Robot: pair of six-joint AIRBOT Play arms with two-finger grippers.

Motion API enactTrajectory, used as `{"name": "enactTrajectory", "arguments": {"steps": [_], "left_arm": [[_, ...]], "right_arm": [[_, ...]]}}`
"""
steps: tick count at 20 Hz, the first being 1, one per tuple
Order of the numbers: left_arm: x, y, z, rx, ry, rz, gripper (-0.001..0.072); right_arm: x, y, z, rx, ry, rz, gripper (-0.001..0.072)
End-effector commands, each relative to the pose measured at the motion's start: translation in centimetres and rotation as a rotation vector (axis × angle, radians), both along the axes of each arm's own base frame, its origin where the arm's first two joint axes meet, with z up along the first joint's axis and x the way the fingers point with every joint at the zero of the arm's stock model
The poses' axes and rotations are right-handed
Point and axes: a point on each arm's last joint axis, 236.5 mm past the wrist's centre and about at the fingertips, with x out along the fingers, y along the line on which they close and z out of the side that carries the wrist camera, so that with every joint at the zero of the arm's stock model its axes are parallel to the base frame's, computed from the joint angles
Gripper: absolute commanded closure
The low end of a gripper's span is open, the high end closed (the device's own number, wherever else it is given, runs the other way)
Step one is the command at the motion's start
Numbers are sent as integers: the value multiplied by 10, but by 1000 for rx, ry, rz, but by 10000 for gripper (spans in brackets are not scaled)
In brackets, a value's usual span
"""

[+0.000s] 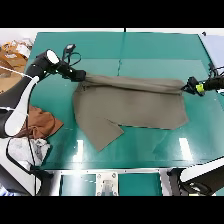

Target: Fold the shirts.

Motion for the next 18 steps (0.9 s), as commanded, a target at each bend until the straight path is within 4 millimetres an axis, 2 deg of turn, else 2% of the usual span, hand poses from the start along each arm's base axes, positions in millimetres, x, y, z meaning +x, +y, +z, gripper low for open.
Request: {"name": "enactTrajectory", "arguments": {"steps": [1,4,5,6,7,8,10,11,12,13,14,18], "left_arm": [[-20,-7,-23,-23,116,-28,680],[-34,-16,-24,-69,187,-30,679],[-43,-17,-25,-73,230,-25,646],[-55,-16,-25,-68,280,-43,306],[-66,-15,-24,-59,324,-60,83],[-78,-13,-21,-48,368,-80,107],[-98,-2,-15,8,449,-114,107],[-106,5,-10,36,490,-115,108],[-112,9,-5,54,512,-130,109],[-117,11,3,63,535,-136,288],[-121,12,10,67,548,-152,683],[-135,13,28,69,599,-164,681]], "right_arm": [[-30,7,-22,21,99,29,699],[-24,4,-20,9,82,21,698],[-22,1,-16,5,74,20,662],[-21,-3,-9,3,70,23,503],[-24,-8,-2,9,81,16,417],[-31,-17,7,15,111,2,418],[-50,-30,24,48,175,-19,421],[-61,-34,30,77,208,-41,457],[-73,-38,34,105,237,-58,639],[-82,-39,36,125,260,-70,698],[-92,-38,39,144,281,-83,698],[-126,-18,53,148,284,-114,698]]}}
